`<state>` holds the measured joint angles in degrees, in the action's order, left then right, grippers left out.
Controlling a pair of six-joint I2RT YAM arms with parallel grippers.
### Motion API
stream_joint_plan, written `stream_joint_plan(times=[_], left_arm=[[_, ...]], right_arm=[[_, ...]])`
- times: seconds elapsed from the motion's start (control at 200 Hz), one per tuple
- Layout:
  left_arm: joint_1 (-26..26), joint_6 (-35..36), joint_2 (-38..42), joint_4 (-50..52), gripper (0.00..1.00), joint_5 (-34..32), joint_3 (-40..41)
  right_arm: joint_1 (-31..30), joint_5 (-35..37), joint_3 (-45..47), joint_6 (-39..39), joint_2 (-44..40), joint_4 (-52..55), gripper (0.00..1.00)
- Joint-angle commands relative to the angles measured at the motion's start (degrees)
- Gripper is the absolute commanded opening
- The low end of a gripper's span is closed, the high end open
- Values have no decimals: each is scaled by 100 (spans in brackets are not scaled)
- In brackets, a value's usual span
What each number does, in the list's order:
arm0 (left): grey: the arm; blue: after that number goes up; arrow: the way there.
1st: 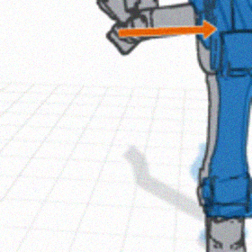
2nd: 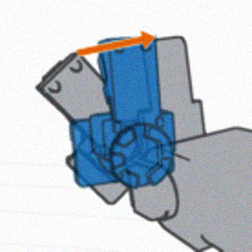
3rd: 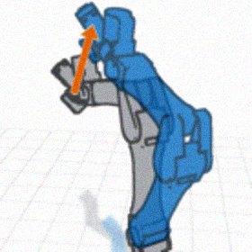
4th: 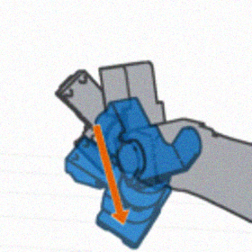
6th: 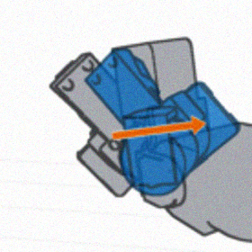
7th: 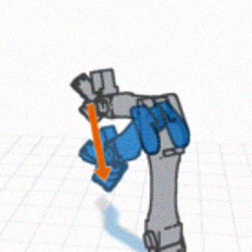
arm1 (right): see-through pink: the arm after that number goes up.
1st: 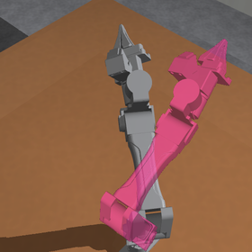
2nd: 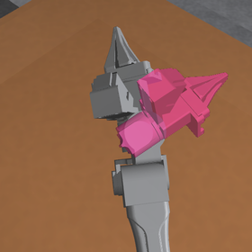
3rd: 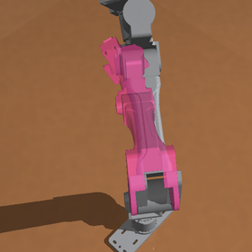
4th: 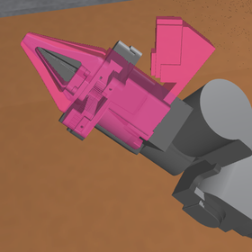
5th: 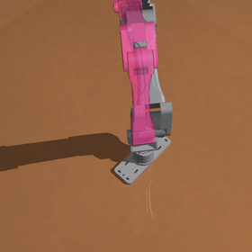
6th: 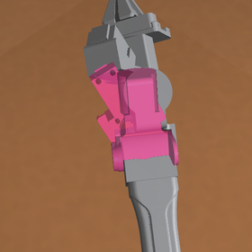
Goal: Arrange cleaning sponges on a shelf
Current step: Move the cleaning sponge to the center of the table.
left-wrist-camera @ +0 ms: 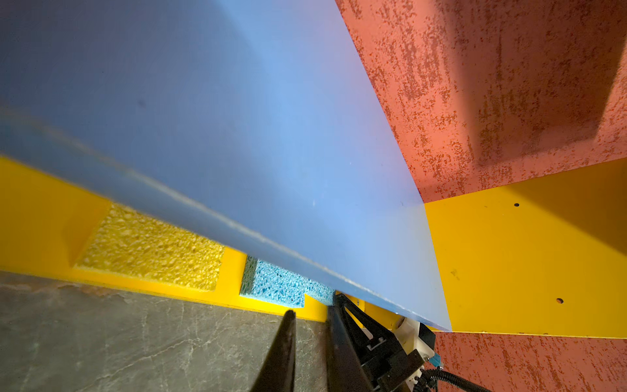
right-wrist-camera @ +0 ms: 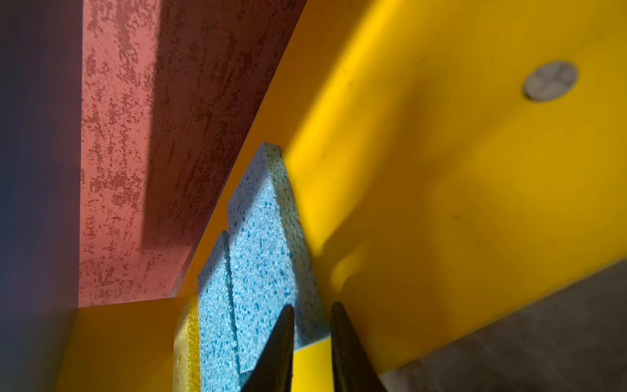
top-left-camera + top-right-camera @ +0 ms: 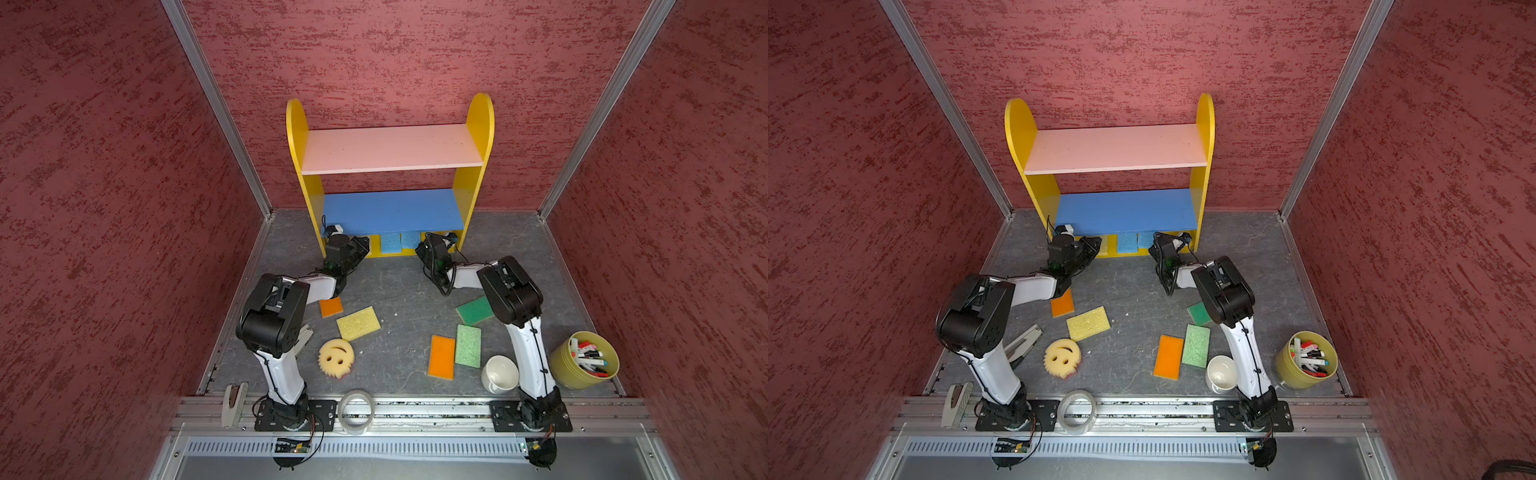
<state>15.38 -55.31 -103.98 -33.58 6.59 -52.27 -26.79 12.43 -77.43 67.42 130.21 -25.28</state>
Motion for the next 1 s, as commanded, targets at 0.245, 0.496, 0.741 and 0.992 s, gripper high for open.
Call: stream_joint_plan(times=[0.245, 0.496, 0.741, 0.992], left_arm=[[-54, -23, -161, -131, 18, 43, 52], [-65, -83, -258, -201, 18, 97, 31], [-88, -101, -258, -201, 18, 80, 48], [-97, -101, -250, -199, 18, 105, 49]], right_arm=[[29, 67, -581, -245, 221, 725, 23], [29, 67, -589, -273, 263, 805, 16], [24, 52, -580, -229, 272, 796, 4], [32, 115, -357, -98, 146, 627, 0]])
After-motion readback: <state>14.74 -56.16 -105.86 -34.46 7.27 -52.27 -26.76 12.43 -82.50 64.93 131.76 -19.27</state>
